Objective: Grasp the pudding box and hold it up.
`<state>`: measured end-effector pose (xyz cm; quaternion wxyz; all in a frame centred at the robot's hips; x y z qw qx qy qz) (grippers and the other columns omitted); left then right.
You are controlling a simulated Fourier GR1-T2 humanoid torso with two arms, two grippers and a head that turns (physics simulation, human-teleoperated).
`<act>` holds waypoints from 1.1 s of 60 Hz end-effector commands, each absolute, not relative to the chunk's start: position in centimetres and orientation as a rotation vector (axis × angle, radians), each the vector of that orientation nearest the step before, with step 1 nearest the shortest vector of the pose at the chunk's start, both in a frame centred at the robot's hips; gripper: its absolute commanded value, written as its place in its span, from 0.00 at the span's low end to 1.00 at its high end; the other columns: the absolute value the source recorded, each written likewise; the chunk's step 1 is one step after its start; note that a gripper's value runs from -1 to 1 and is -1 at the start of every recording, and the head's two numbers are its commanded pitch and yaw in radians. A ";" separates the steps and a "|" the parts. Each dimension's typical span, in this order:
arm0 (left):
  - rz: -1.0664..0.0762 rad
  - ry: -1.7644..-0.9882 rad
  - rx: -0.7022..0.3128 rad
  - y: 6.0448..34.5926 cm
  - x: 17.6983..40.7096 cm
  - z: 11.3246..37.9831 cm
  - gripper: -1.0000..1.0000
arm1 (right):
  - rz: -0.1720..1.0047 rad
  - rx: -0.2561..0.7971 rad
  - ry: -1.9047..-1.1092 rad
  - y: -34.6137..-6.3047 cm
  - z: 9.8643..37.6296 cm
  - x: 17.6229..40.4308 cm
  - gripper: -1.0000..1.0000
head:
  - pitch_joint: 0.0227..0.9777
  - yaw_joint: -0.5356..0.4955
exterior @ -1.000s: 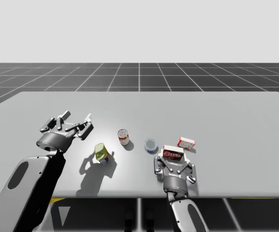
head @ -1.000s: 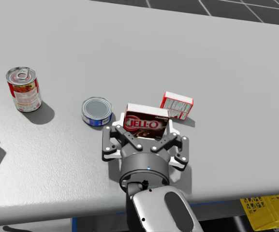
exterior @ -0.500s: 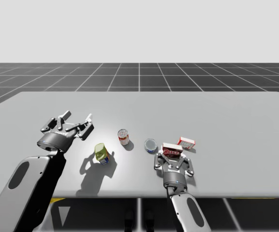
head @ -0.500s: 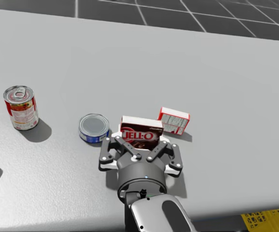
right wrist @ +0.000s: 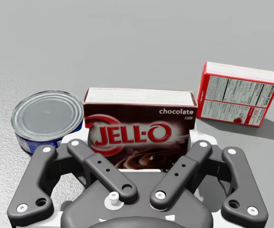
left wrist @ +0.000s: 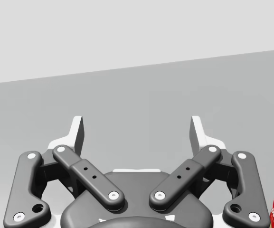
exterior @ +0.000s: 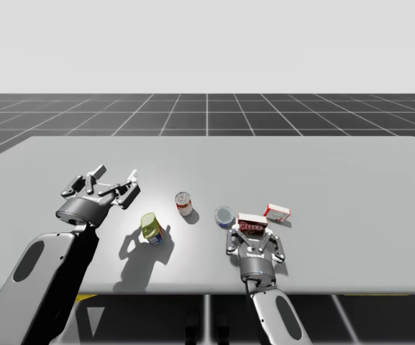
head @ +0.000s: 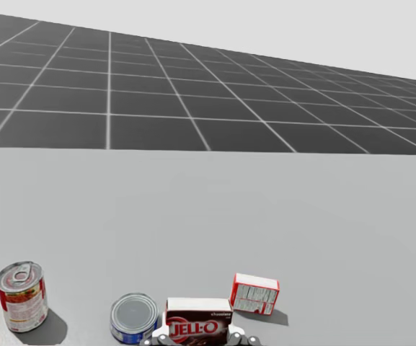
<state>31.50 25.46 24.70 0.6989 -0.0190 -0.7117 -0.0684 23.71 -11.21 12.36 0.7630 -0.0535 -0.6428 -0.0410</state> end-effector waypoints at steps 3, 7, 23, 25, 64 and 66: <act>-0.151 -1.587 -0.043 25.5 31.4 24.7 0.00 | -0.171 -0.199 -1.374 -12.0 11.7 23.6 1.00 | 0.47 0.24; -0.150 -1.587 -0.044 25.5 31.4 24.7 0.00 | -0.170 -0.201 -1.388 -12.0 11.9 23.5 1.00 | 0.47 0.24; -0.147 -1.588 -0.047 25.6 31.4 24.7 0.00 | -0.167 -0.206 -1.466 -12.0 14.5 23.6 1.00 | 0.48 0.23; -0.147 -1.587 -0.047 25.6 31.4 24.7 0.00 | -0.167 -0.207 -1.475 -12.0 14.9 23.6 1.00 | 0.48 0.23; -0.140 -1.593 -0.045 25.7 31.4 24.9 0.00 | -0.180 -0.254 -1.868 -12.8 28.6 23.4 1.00 | 0.46 0.22; -0.140 -1.593 -0.045 25.7 31.5 24.9 0.00 | -0.182 -0.255 -1.902 -12.8 29.8 23.4 1.00 | 0.46 0.22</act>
